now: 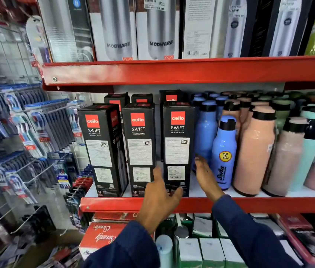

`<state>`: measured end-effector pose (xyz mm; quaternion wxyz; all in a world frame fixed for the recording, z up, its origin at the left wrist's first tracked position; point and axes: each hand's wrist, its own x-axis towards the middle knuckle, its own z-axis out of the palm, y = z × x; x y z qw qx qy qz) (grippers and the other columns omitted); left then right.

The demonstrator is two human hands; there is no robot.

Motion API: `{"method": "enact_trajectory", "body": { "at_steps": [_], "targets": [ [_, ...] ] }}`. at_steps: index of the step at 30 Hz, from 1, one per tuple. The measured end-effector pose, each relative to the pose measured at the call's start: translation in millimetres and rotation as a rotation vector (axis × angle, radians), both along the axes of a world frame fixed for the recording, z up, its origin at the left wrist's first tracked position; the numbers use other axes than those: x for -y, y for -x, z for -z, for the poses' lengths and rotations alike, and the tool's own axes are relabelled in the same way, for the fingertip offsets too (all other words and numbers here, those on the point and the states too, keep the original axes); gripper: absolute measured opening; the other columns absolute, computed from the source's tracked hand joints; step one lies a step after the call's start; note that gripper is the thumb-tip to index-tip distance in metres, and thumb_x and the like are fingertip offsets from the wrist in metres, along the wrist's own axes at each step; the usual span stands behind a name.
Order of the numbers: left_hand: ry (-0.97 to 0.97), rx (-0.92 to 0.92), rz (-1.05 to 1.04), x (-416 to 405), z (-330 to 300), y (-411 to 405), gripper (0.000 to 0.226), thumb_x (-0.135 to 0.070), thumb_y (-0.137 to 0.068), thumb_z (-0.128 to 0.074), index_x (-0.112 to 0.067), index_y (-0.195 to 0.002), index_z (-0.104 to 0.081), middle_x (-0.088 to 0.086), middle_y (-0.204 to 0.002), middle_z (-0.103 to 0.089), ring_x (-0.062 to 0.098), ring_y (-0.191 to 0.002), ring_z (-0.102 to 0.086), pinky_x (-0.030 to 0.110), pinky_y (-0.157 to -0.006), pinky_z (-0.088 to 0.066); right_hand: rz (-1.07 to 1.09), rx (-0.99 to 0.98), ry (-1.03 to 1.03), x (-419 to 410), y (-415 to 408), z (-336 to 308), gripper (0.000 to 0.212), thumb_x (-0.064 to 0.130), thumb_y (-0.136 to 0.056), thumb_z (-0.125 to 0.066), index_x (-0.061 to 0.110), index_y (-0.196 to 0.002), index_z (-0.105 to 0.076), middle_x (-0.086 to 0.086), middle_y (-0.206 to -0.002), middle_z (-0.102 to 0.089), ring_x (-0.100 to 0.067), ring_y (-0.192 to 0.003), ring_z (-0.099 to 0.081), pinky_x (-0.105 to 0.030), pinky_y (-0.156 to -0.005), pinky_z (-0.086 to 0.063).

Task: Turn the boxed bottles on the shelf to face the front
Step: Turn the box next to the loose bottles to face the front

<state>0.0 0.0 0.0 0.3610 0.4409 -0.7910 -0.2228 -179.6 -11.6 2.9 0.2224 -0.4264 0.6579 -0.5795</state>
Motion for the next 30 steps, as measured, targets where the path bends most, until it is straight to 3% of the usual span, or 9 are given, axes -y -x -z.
{"method": "enact_trajectory", "body": {
  "at_steps": [4,8,13,18,20,21,24,26,30],
  "targets": [
    [0.006,-0.05,0.008,1,0,12,0.096,-0.036,-0.081,-0.068,-0.015,-0.153,-0.008,0.006,-0.111,-0.074,0.024,-0.098,-0.071,0.029,-0.085,-0.053,-0.116,-0.004,-0.024,13,8,1,0.055,0.051,-0.091,-0.032,0.029,-0.14,-0.042,0.006,-0.148,-0.044,-0.016,-0.137,-0.04,-0.046,-0.117,-0.028],
    [0.001,-0.054,0.045,6,1,22,0.101,-0.038,-0.086,-0.064,-0.008,-0.156,0.002,0.014,-0.14,-0.058,0.028,-0.119,-0.062,0.029,-0.098,-0.048,-0.155,-0.005,0.028,11,10,-2,0.038,0.029,-0.1,-0.036,0.025,-0.137,-0.048,0.004,-0.142,-0.05,-0.013,-0.13,-0.045,-0.039,-0.114,-0.033],
    [-0.013,-0.043,0.093,18,-5,27,0.1,-0.047,-0.092,-0.057,-0.005,-0.155,0.008,0.02,-0.157,-0.035,0.033,-0.132,-0.049,0.034,-0.106,-0.042,-0.061,-0.06,0.149,3,21,8,0.034,0.028,-0.096,-0.052,0.024,-0.129,-0.055,0.002,-0.123,-0.065,-0.012,-0.111,-0.06,-0.035,-0.102,-0.045],
    [-0.041,-0.024,0.136,32,-13,32,0.088,-0.035,-0.099,-0.05,-0.003,-0.155,0.01,0.026,-0.138,-0.054,0.037,-0.119,-0.058,0.038,-0.094,-0.046,-0.038,-0.132,0.23,-12,13,11,0.028,0.028,-0.091,-0.061,0.022,-0.119,-0.058,0.003,-0.106,-0.069,-0.011,-0.097,-0.065,-0.025,-0.084,-0.051],
    [-0.044,-0.006,0.116,37,-16,33,0.077,-0.027,-0.102,-0.044,-0.006,-0.156,0.008,0.023,-0.106,-0.067,0.035,-0.092,-0.065,0.038,-0.073,-0.048,-0.003,-0.161,0.246,-16,10,12,0.025,0.029,-0.09,-0.063,0.025,-0.114,-0.057,0.007,-0.104,-0.068,-0.007,-0.095,-0.065,-0.016,-0.079,-0.049],
    [-0.036,-0.002,0.107,40,-17,32,0.073,-0.025,-0.102,-0.041,-0.009,-0.157,0.005,0.021,-0.098,-0.067,0.034,-0.083,-0.064,0.035,-0.066,-0.044,0.006,-0.166,0.255,-17,9,12,0.024,0.029,-0.089,-0.064,0.027,-0.113,-0.057,0.01,-0.104,-0.068,-0.003,-0.093,-0.064,-0.011,-0.077,-0.048],
    [-0.026,-0.014,0.117,43,-17,30,0.066,-0.021,-0.103,-0.039,-0.015,-0.157,-0.002,0.019,-0.099,-0.067,0.034,-0.085,-0.066,0.031,-0.066,-0.042,0.019,-0.181,0.252,-23,5,14,0.025,0.03,-0.088,-0.065,0.025,-0.111,-0.057,0.014,-0.101,-0.067,0.005,-0.091,-0.063,-0.006,-0.073,-0.047],
    [-0.034,-0.024,0.141,41,-14,30,0.064,-0.019,-0.103,-0.04,-0.016,-0.157,-0.005,0.009,-0.085,-0.063,0.025,-0.073,-0.061,0.031,-0.065,-0.043,0.028,-0.179,0.248,-25,4,19,0.026,0.029,-0.088,-0.066,0.023,-0.112,-0.058,0.012,-0.1,-0.067,0.009,-0.091,-0.062,-0.005,-0.074,-0.047],
    [-0.032,-0.029,0.135,38,-12,30,0.059,-0.017,-0.103,-0.041,-0.014,-0.156,-0.014,-0.006,-0.065,-0.05,0.011,-0.057,-0.051,0.021,-0.051,-0.033,0.022,-0.157,0.247,-28,2,25,0.028,0.027,-0.088,-0.066,0.022,-0.114,-0.057,0.006,-0.105,-0.069,0.002,-0.092,-0.065,-0.008,-0.075,-0.049]
  ]
}}
